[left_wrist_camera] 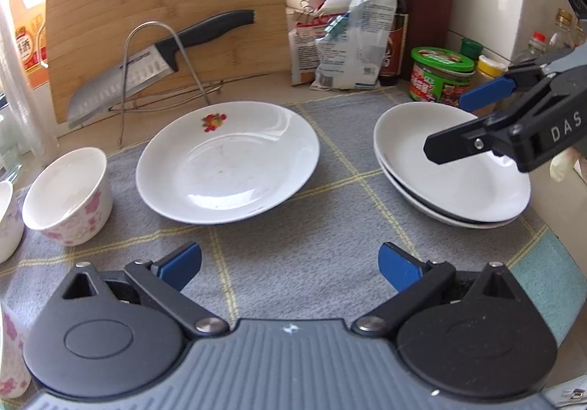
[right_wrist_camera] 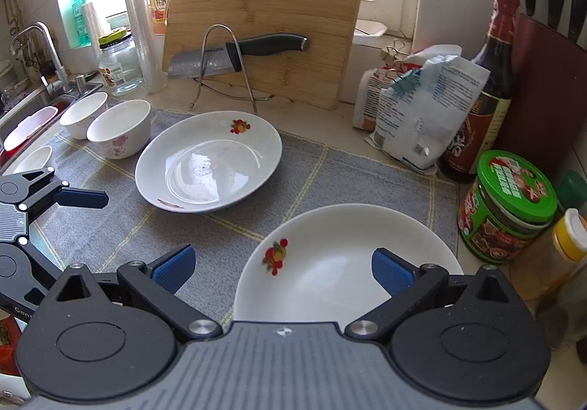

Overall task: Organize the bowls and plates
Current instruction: 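Move the right gripper to the small red-flower plate and grasp its rim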

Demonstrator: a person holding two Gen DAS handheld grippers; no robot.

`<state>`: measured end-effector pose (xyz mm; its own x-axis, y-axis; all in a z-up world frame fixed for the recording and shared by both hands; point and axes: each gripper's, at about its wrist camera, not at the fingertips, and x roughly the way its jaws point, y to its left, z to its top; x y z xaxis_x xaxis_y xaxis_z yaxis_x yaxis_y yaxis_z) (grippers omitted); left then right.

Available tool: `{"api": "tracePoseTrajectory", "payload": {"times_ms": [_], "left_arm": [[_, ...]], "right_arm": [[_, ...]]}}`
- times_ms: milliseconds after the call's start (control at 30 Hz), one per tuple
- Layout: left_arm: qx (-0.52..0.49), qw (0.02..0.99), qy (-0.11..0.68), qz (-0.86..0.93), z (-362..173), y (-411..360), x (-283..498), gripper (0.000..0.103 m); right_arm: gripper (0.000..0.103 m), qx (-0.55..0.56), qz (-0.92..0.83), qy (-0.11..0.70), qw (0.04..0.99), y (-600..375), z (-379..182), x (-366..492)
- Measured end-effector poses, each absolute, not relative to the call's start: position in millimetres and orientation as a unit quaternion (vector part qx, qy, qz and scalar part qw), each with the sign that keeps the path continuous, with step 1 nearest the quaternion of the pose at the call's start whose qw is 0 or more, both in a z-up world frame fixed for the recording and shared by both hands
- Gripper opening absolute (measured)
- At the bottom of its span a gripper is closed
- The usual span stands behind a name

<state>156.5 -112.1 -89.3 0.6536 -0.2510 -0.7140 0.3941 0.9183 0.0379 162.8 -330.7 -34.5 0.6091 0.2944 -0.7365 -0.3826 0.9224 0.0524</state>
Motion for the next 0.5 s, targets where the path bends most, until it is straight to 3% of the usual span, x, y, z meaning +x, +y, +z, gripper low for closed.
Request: {"api": "tracePoseTrajectory", "payload": {"times_ms": [500], "left_arm": [[0.085,0.893,0.403,-0.181,-123.8,-77.1,202.5,0.102]], "right_arm": [[0.103,-0.025,0.202,0.429,0.88,-280.5,-41.6,214.7]]}}
